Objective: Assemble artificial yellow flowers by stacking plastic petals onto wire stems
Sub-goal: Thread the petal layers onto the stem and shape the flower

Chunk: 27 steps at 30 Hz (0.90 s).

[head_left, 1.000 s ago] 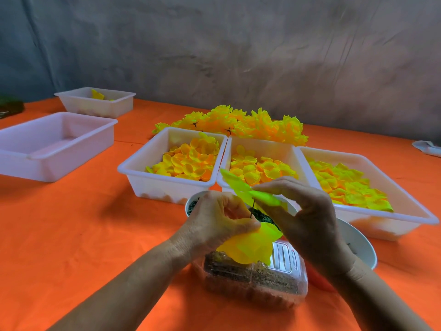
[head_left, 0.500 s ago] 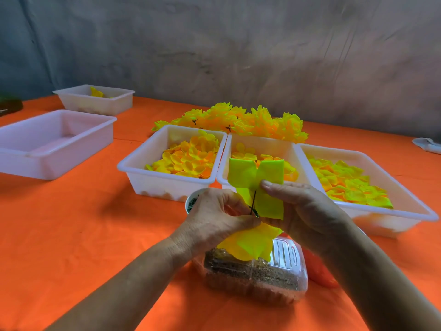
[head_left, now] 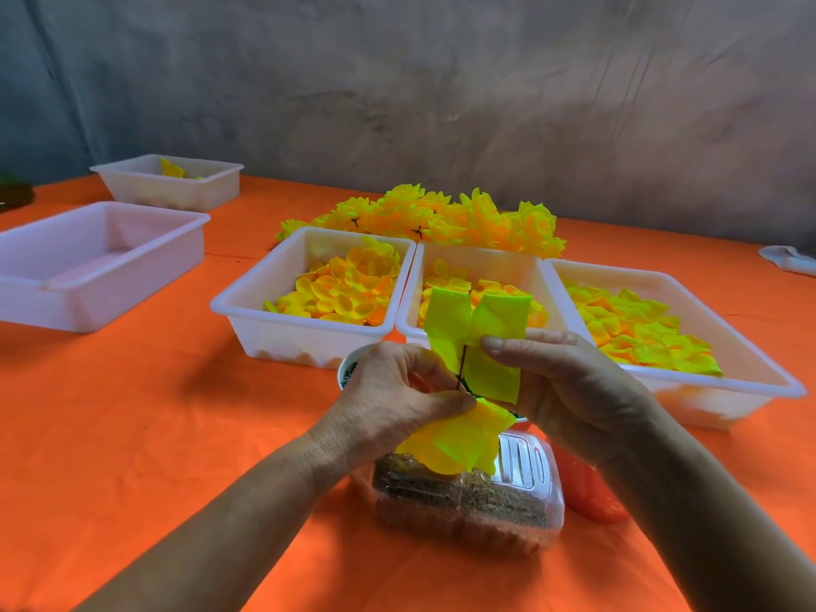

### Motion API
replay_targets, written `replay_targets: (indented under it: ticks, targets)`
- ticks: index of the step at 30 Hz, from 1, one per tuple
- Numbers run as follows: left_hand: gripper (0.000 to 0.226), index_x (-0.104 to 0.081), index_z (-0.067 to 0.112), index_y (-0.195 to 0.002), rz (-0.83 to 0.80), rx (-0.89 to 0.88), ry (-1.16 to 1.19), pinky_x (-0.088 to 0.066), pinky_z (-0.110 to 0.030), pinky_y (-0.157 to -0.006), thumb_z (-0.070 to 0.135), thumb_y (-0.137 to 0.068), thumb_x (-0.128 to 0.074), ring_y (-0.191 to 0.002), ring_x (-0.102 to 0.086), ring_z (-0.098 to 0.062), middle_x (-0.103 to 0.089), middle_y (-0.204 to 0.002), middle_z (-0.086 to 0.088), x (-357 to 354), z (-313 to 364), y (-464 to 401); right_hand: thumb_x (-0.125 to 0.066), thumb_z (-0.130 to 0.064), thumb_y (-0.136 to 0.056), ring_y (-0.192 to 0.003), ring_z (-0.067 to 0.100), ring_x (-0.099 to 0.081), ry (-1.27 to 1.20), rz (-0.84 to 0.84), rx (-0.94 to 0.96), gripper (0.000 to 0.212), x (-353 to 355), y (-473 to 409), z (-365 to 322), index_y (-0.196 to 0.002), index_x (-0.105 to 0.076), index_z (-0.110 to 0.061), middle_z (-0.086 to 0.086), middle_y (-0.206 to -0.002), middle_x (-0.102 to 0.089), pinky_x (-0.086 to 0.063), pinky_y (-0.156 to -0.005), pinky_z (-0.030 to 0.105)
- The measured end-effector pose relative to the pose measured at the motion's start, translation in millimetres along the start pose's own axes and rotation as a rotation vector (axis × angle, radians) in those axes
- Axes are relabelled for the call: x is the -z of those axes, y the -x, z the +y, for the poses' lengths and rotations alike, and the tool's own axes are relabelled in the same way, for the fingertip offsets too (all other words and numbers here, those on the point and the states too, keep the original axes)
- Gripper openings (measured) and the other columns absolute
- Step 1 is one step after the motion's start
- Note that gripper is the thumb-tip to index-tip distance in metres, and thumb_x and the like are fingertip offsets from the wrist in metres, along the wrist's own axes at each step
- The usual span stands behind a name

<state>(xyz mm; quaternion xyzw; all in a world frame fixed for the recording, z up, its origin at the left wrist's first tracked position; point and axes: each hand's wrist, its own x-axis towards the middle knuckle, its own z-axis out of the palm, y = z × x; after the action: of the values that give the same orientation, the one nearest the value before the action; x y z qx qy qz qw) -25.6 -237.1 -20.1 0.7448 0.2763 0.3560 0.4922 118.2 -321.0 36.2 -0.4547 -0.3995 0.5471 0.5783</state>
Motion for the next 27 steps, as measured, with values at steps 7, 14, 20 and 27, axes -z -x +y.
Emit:
replay_targets:
  ticks: [7,14,20,27]
  targets:
    - [0.012,-0.071,0.032,-0.06,-0.001,-0.01,-0.002,-0.054,-0.042,-0.074,0.028,-0.064,-0.082,-0.07,-0.063,-0.009,-0.072,-0.074,-0.002,-1,3,2,-0.068,-0.018,-0.066,-0.068,0.02,-0.067,0.274,0.051,0.225,0.013,-6,5,4,-0.075,-0.077,-0.013,0.01,-0.077,-0.073,-0.056,-0.061,0.028]
    - [0.008,-0.071,0.032,-0.059,0.003,-0.027,-0.001,-0.05,-0.036,-0.067,0.035,-0.059,-0.078,-0.064,-0.058,-0.006,-0.069,-0.067,0.003,-2,1,1,-0.068,-0.025,-0.068,-0.064,0.01,-0.062,0.464,0.059,0.41,0.011,-8,8,5,-0.073,-0.077,-0.027,0.003,-0.067,-0.071,-0.052,-0.059,0.024]
    - [0.008,-0.07,0.034,-0.057,-0.006,-0.036,0.005,-0.048,-0.024,-0.063,0.035,-0.059,-0.078,-0.061,-0.058,0.001,-0.068,-0.065,0.011,-2,-1,0,-0.072,-0.022,-0.065,-0.067,0.013,-0.067,0.491,0.07,0.483,0.015,-2,6,6,-0.077,-0.077,-0.028,0.002,-0.073,-0.074,-0.056,-0.064,0.029]
    - [0.032,-0.074,0.007,-0.082,-0.003,-0.032,0.044,-0.055,-0.052,-0.075,0.027,-0.059,-0.081,-0.081,-0.069,-0.029,-0.073,-0.083,-0.013,-3,-3,-1,-0.071,0.005,-0.073,-0.08,0.02,-0.068,1.098,0.126,0.912,0.02,3,4,10,-0.087,-0.075,-0.009,0.004,-0.087,-0.071,-0.054,-0.066,0.039]
